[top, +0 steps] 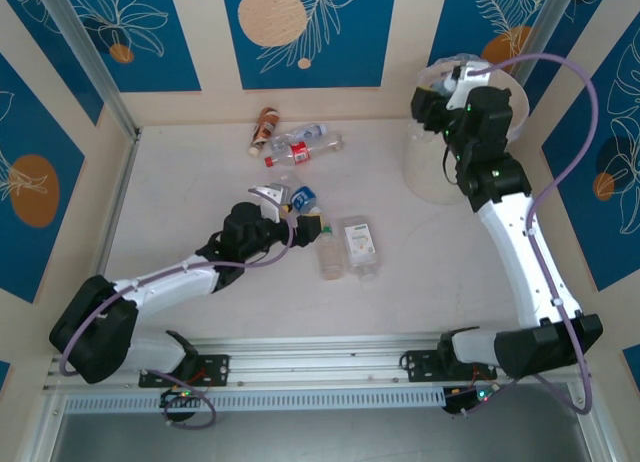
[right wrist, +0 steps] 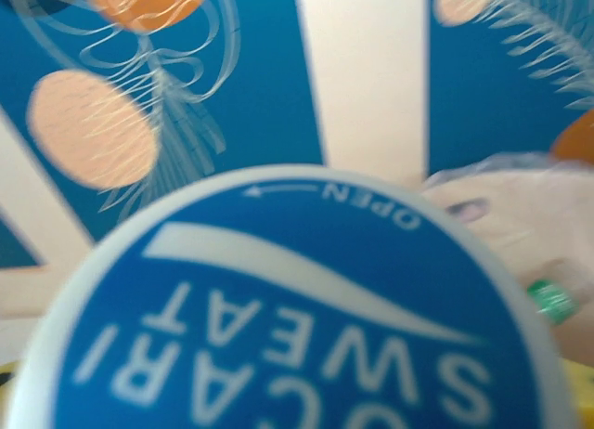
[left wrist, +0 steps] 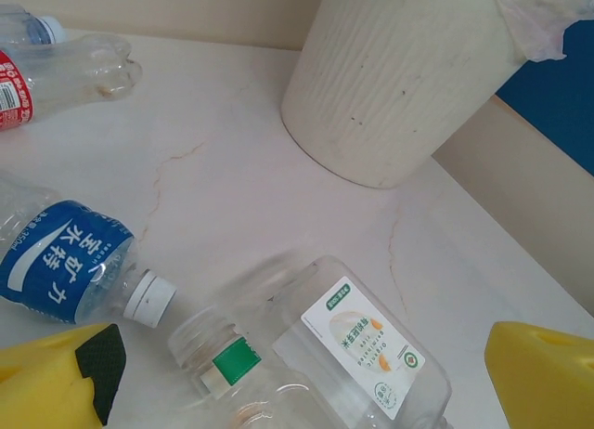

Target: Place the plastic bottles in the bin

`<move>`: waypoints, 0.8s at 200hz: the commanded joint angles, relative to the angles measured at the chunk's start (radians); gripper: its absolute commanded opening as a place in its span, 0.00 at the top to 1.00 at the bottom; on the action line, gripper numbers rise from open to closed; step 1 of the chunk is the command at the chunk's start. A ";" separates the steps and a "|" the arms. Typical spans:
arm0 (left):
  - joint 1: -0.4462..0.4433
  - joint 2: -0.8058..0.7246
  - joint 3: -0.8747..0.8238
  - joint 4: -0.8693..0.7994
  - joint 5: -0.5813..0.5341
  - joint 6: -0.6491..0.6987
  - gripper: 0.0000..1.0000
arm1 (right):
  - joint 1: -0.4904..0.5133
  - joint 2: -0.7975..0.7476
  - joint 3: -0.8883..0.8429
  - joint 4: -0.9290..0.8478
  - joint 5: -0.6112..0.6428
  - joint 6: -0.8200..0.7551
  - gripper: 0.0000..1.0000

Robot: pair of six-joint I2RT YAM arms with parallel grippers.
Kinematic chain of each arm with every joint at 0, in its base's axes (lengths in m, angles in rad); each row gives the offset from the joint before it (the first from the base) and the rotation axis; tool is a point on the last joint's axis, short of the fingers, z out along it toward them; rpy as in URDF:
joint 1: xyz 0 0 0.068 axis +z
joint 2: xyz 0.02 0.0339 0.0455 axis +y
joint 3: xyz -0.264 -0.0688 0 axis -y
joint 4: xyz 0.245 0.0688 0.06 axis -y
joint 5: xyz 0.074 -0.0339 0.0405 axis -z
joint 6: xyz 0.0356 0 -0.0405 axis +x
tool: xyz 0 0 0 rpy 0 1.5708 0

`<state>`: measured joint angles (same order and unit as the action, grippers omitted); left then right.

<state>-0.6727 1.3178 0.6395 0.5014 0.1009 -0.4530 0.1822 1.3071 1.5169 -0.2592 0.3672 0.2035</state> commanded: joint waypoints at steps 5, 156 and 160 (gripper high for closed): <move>0.002 -0.027 -0.012 0.025 -0.022 0.009 0.00 | -0.057 0.108 0.128 -0.050 0.175 -0.125 0.57; 0.008 -0.043 -0.039 0.012 -0.046 0.022 0.00 | -0.287 0.498 0.392 -0.234 0.386 -0.263 0.44; 0.008 -0.044 -0.038 0.012 -0.047 0.021 0.00 | -0.286 0.506 0.394 -0.236 0.394 -0.262 0.42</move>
<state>-0.6704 1.2854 0.6083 0.4976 0.0658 -0.4519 -0.0834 1.7741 1.8771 -0.4679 0.7136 -0.0570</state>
